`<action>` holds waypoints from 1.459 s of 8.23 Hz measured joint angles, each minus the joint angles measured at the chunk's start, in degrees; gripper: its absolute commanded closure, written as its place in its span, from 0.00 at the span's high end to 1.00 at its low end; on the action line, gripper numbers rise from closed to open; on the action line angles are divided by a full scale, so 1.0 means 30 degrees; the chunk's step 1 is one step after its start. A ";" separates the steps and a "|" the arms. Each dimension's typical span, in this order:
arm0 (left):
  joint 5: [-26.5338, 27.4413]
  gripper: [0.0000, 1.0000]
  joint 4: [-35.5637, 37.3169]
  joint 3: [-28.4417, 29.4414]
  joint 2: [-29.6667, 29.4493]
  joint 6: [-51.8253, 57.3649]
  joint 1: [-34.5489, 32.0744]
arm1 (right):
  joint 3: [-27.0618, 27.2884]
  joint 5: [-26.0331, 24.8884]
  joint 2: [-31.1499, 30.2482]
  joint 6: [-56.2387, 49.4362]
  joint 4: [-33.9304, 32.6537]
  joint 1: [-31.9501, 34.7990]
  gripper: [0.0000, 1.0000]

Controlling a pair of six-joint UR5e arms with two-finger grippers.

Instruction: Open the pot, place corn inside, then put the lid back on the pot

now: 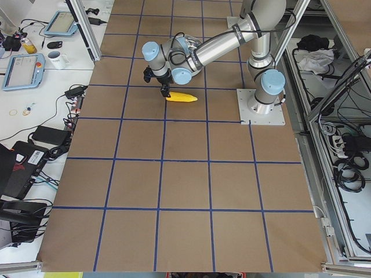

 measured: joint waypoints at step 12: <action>-0.0081 0.00 0.0382 -0.1108 -0.1354 -0.0164 0.0000 | 0.0001 -0.0045 0.0012 -0.0530 0.0023 -0.0012 1.00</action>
